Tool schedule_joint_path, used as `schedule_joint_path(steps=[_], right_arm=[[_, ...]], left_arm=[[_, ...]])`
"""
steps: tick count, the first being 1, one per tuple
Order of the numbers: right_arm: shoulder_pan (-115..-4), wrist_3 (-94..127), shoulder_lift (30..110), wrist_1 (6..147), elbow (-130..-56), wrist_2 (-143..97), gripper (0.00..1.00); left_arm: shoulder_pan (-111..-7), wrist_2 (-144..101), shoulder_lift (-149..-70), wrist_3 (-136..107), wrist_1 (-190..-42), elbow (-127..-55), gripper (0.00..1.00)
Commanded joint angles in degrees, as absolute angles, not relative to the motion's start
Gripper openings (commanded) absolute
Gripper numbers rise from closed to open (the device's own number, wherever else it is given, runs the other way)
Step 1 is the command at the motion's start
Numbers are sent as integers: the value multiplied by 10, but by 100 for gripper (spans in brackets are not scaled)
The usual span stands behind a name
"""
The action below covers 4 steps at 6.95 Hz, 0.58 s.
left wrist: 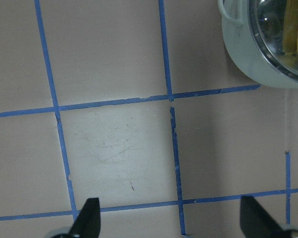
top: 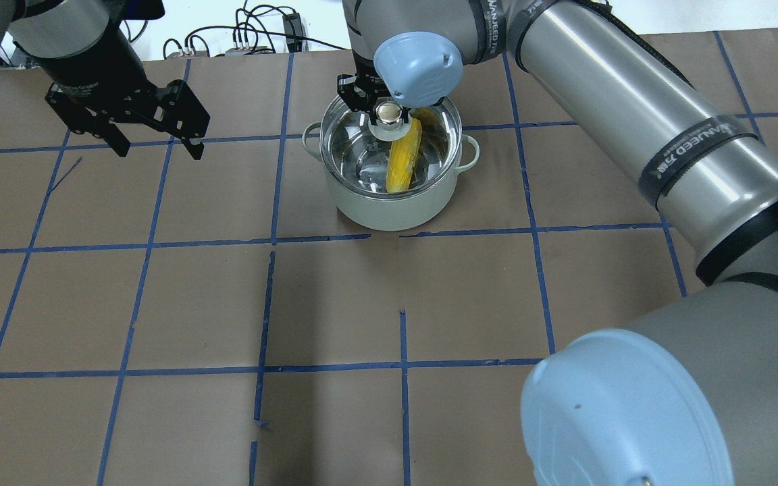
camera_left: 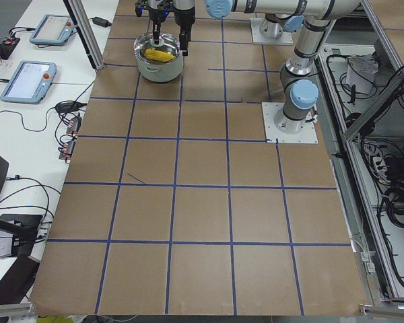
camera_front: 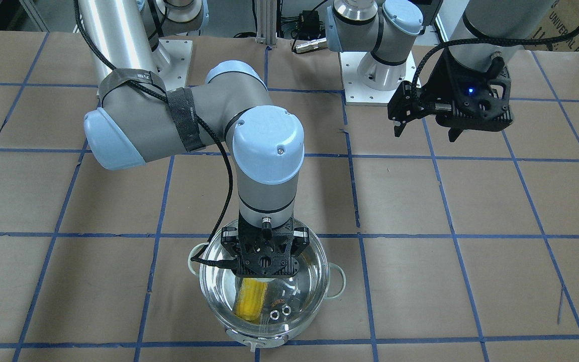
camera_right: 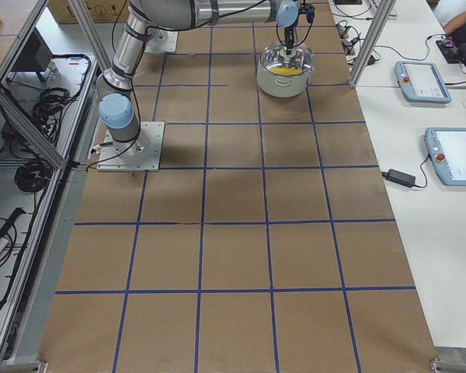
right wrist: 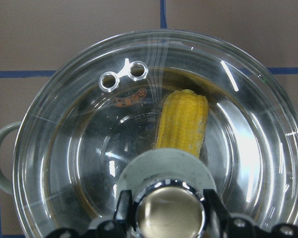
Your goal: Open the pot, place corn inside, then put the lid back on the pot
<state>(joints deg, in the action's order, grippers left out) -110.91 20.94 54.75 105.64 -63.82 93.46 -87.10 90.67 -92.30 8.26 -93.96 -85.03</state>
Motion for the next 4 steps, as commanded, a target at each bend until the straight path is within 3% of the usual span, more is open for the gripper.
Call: schedule_joint_path(steps=[1, 4], right_arm=[[-1109, 210, 548, 1051, -637, 933, 6], [-1109, 211, 541, 1052, -637, 926, 6]], left_arm=[[-871, 907, -923, 83, -940, -852, 100], [-872, 908, -922, 83, -940, -854, 100]])
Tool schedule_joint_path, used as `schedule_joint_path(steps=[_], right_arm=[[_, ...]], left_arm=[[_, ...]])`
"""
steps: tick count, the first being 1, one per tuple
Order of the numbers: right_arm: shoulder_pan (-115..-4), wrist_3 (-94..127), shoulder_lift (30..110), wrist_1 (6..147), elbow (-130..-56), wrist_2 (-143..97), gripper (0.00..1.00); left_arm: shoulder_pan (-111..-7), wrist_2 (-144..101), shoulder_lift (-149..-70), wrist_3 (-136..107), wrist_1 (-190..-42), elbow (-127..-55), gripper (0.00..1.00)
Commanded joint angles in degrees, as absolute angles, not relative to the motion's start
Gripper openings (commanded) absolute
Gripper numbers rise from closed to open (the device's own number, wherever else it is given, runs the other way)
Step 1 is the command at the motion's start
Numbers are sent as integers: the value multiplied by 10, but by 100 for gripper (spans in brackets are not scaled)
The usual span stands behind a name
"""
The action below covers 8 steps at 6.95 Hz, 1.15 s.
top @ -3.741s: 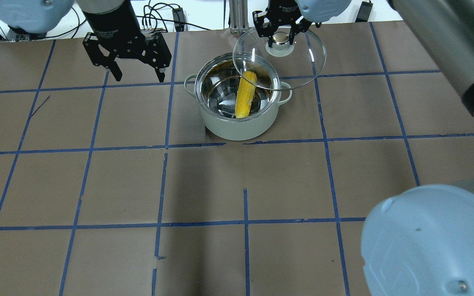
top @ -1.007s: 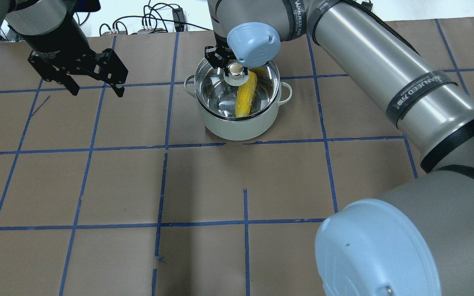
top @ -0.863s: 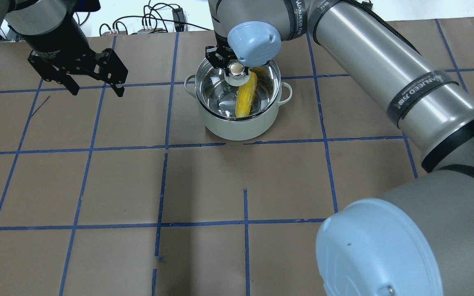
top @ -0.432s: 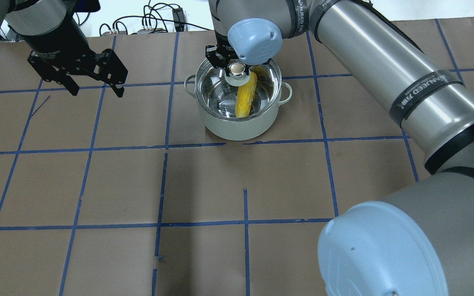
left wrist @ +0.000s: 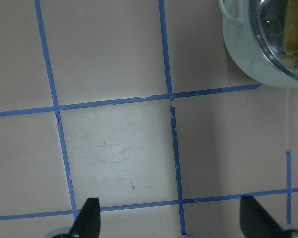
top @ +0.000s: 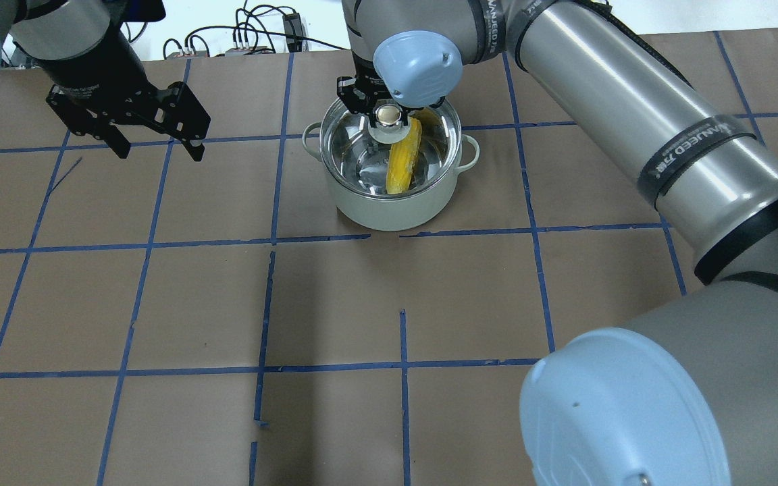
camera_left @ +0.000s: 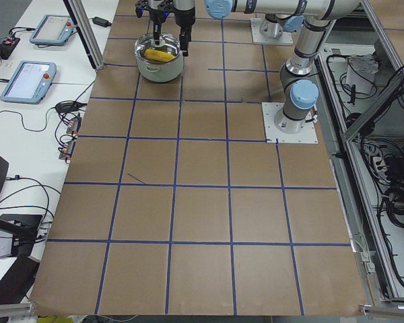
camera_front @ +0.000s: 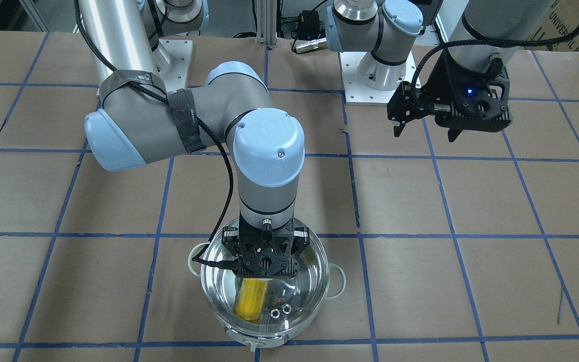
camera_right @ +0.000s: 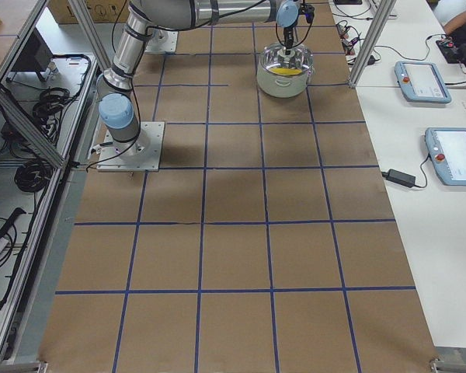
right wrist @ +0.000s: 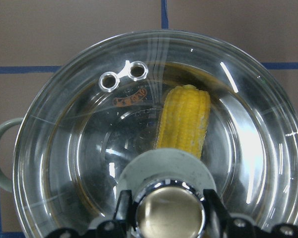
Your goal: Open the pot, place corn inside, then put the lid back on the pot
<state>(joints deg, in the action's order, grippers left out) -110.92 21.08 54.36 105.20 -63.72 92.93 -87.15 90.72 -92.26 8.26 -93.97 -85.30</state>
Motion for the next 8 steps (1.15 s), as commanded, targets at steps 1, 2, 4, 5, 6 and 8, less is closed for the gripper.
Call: schedule_joint_path(steps=[1, 2, 4, 5, 6, 8], right_arm=[[-1110, 211, 541, 1052, -637, 925, 6], [-1109, 211, 541, 1051, -637, 926, 6], [-1108, 209, 538, 1051, -635, 924, 23], [-1107, 208, 538, 1050, -630, 909, 88], [-1098, 205, 547, 1049, -628, 891, 100], [-1068, 182, 560, 1034, -615, 873, 100]], left_arm=[[-872, 908, -923, 83, -940, -853, 100], [-872, 908, -923, 83, -940, -853, 100], [-872, 908, -923, 83, -940, -853, 100], [-872, 908, -923, 83, -940, -853, 100], [-872, 908, -923, 83, -940, -853, 100], [-872, 907, -922, 83, -940, -854, 100]])
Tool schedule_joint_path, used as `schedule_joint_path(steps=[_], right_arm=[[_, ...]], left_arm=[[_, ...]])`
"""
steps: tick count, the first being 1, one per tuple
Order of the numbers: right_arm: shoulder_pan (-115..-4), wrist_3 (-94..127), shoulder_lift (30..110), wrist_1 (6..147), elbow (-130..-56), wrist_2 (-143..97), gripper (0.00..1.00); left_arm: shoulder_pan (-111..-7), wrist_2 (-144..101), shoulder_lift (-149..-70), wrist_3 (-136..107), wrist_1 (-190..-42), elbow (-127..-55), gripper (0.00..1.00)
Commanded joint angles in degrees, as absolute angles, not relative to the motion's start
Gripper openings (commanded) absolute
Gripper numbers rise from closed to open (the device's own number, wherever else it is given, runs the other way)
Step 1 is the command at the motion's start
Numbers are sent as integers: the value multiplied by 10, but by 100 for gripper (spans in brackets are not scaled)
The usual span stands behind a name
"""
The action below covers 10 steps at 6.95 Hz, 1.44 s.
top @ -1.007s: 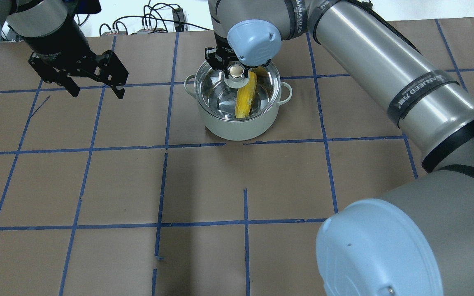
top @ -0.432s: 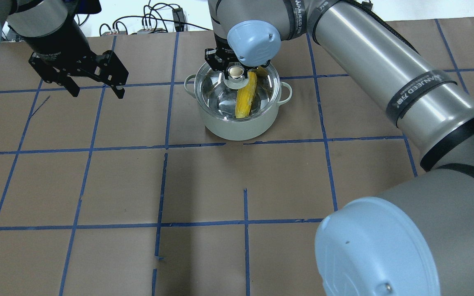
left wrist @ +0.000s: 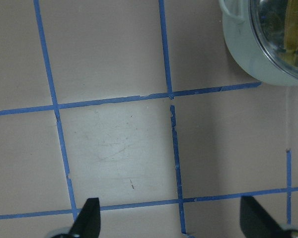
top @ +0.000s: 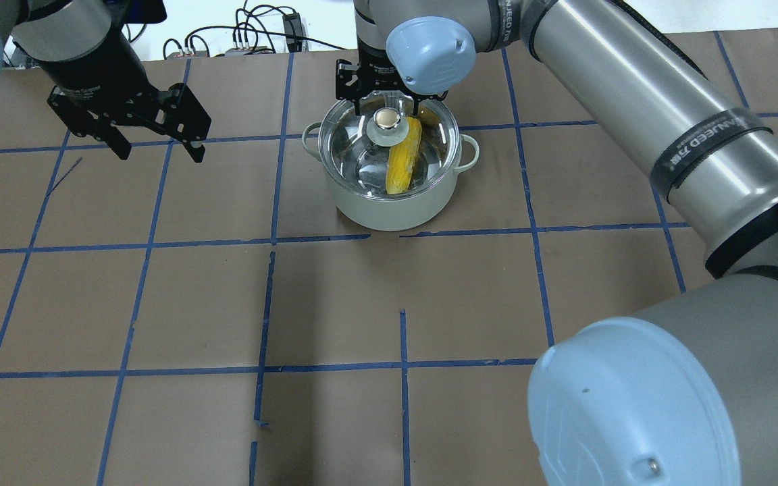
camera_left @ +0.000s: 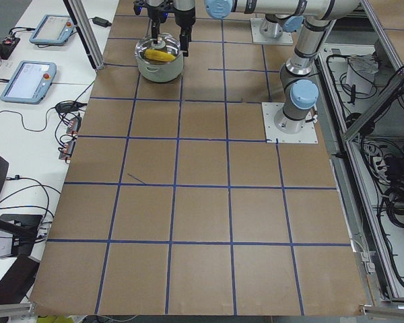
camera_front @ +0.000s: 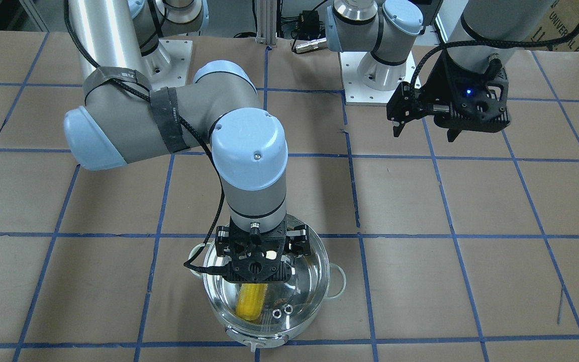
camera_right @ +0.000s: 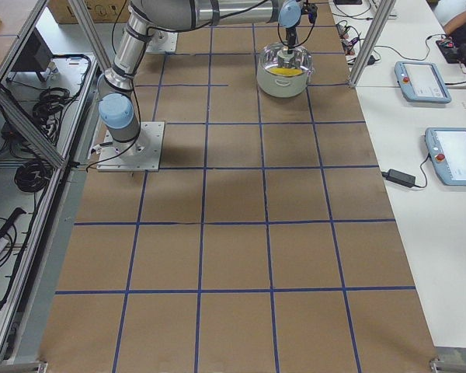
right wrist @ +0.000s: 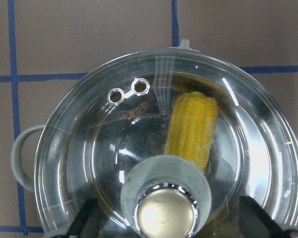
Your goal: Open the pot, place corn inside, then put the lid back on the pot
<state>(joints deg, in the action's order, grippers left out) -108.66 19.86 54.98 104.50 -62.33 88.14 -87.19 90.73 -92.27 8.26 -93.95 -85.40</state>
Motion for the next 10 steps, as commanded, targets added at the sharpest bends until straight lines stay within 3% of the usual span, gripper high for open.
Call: schedule_joint_path(steps=[1, 4, 8, 10], right_arm=[[-1042, 103, 582, 1008, -612, 874, 100], [-969, 15, 662, 967, -647, 875, 100], [-899, -71, 862, 930, -840, 871, 100], [-905, -62, 893, 933, -871, 872, 99]], left_arm=[[-872, 907, -922, 83, -940, -854, 100], [-872, 907, -922, 83, -940, -854, 100], [-872, 907, -924, 83, -939, -854, 100], [-872, 908, -925, 83, -939, -855, 100]])
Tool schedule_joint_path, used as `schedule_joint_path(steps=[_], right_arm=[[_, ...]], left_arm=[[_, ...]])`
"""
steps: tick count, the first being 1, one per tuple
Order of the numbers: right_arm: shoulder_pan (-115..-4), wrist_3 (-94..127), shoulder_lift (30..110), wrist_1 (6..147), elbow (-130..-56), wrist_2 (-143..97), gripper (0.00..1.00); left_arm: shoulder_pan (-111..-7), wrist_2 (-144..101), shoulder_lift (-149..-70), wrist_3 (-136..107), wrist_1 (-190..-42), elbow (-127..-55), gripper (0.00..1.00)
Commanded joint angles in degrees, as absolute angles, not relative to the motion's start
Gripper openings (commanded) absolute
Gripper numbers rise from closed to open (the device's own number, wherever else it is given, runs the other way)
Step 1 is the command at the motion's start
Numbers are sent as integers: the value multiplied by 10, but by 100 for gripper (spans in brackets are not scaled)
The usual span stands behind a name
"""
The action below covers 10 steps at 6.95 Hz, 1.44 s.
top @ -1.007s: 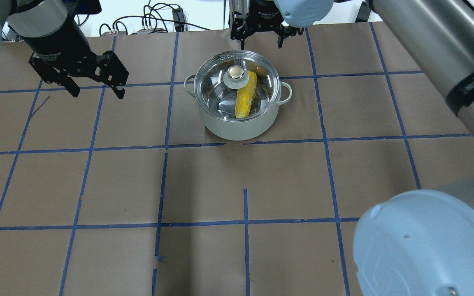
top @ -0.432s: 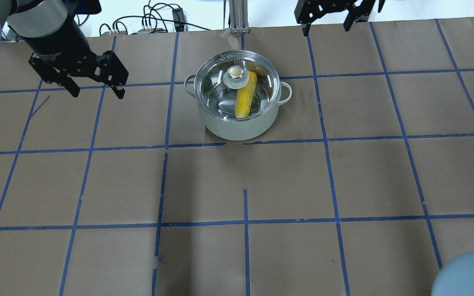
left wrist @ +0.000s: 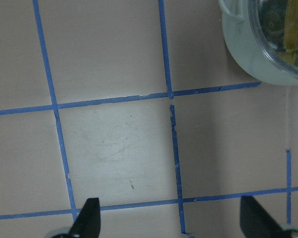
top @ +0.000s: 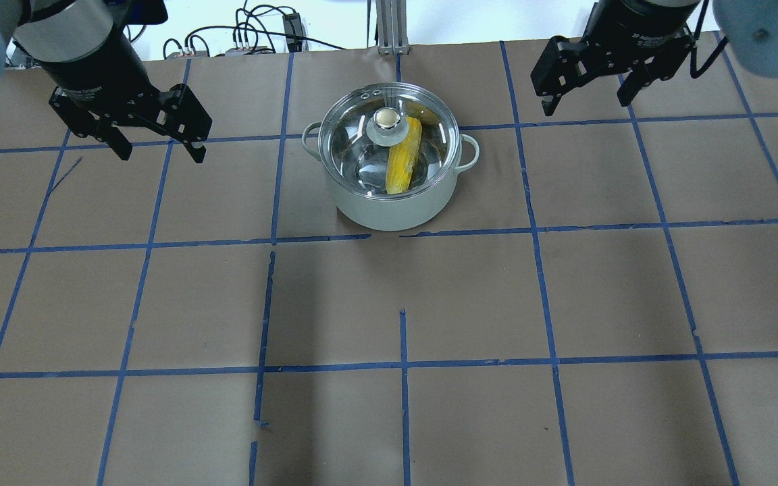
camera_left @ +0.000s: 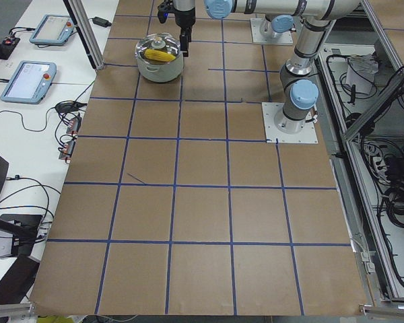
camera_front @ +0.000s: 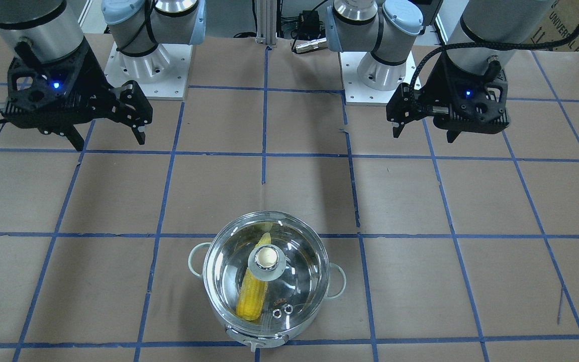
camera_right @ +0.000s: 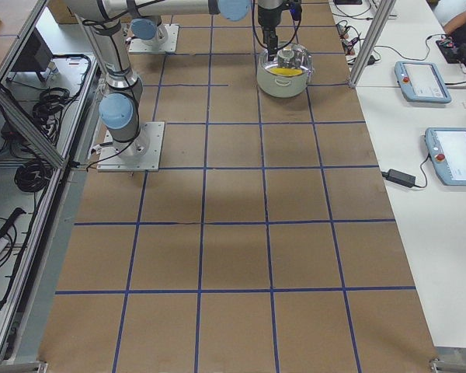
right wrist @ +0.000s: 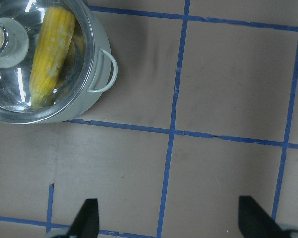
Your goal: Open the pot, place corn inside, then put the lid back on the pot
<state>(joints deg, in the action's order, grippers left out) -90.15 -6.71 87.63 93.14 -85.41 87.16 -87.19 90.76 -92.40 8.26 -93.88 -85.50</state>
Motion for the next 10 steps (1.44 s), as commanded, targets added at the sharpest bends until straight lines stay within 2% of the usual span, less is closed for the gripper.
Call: schedule_joint_path(steps=[1, 7, 10], right_arm=[[-906, -62, 894, 933, -875, 874, 99], [-906, -60, 893, 947, -883, 916, 99], [-906, -63, 917, 947, -901, 916, 99]], left_arm=[[-872, 908, -925, 82, -939, -856, 100], [-878, 908, -927, 83, -933, -849, 100], [-880, 908, -925, 80, -933, -852, 100]])
